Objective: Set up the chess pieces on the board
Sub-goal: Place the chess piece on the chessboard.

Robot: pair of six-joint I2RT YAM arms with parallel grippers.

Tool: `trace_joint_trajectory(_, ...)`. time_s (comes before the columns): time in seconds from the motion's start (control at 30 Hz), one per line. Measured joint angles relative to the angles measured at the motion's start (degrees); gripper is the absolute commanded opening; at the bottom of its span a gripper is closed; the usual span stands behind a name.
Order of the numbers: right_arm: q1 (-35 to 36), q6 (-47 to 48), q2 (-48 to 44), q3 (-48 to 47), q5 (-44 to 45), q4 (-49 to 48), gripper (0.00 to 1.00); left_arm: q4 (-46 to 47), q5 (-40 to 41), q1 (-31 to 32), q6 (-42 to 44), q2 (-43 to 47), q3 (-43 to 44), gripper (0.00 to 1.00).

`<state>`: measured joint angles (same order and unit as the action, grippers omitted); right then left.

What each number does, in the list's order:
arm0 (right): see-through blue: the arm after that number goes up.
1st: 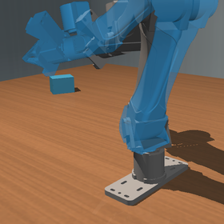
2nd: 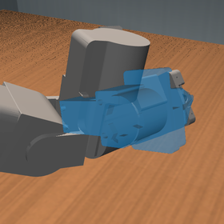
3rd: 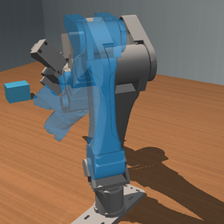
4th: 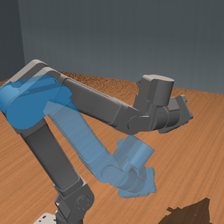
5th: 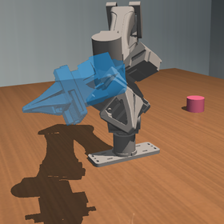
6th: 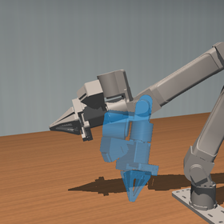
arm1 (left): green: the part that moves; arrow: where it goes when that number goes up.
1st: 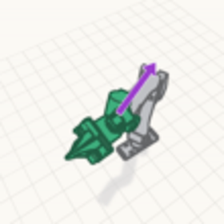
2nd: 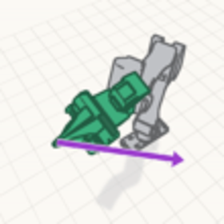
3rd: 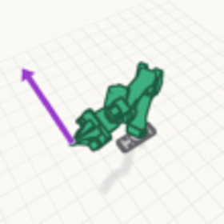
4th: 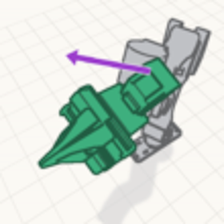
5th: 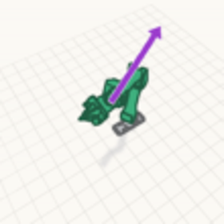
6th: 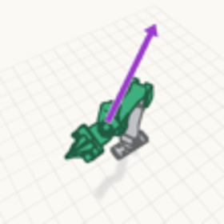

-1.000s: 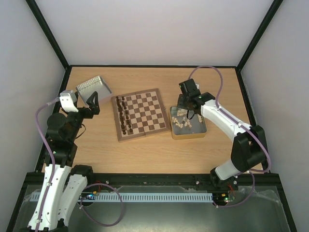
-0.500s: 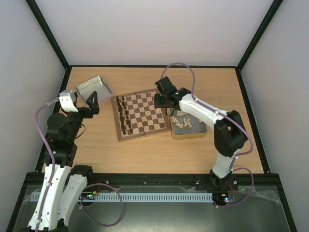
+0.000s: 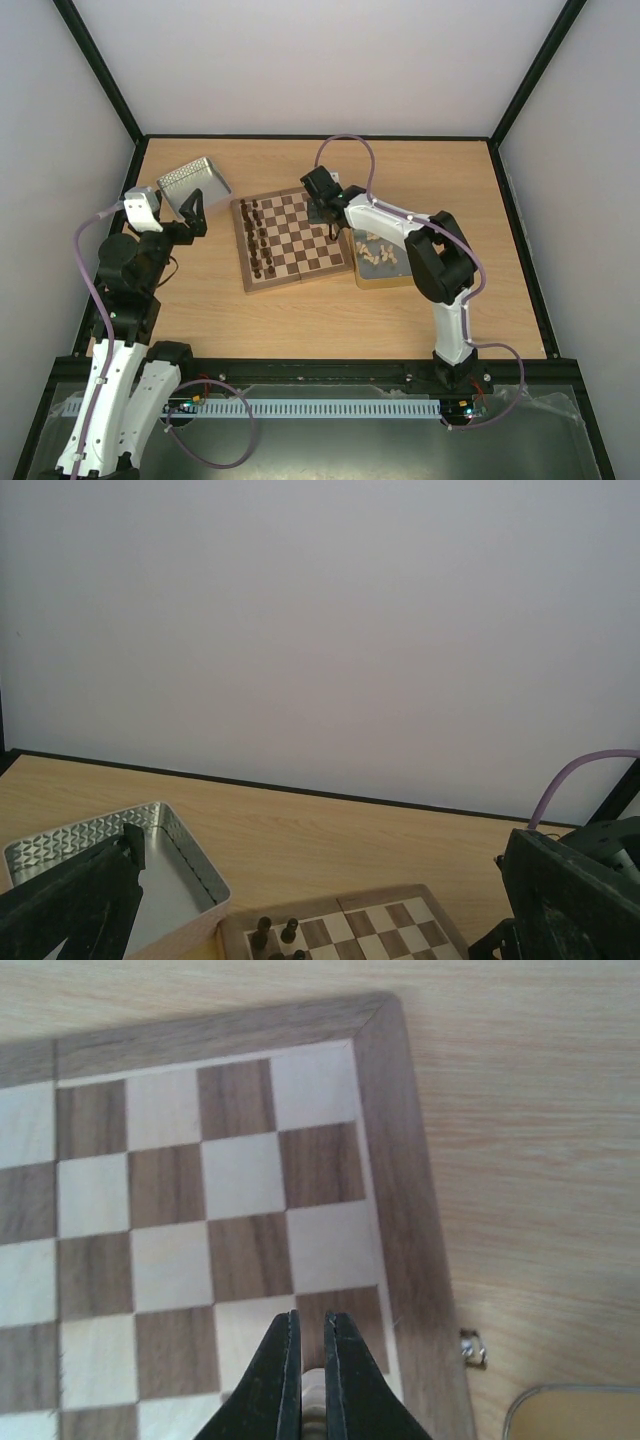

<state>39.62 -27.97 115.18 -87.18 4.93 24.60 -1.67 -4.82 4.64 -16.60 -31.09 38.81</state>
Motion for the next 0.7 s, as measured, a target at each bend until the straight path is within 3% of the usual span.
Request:
trace_joint_trajectory(0.47, 0.00, 1.01, 2.05, -0.02, 4.76, -4.33, 0.05, 0.00, 0.42, 0.22, 0.15, -0.15, -0.02, 1.00)
trace_joint_trajectory(0.7, 0.00, 0.85, 2.05, -0.02, 5.20, -4.28, 0.21, 0.00, 0.39, 0.22, 0.15, -0.44, -0.02, 1.00)
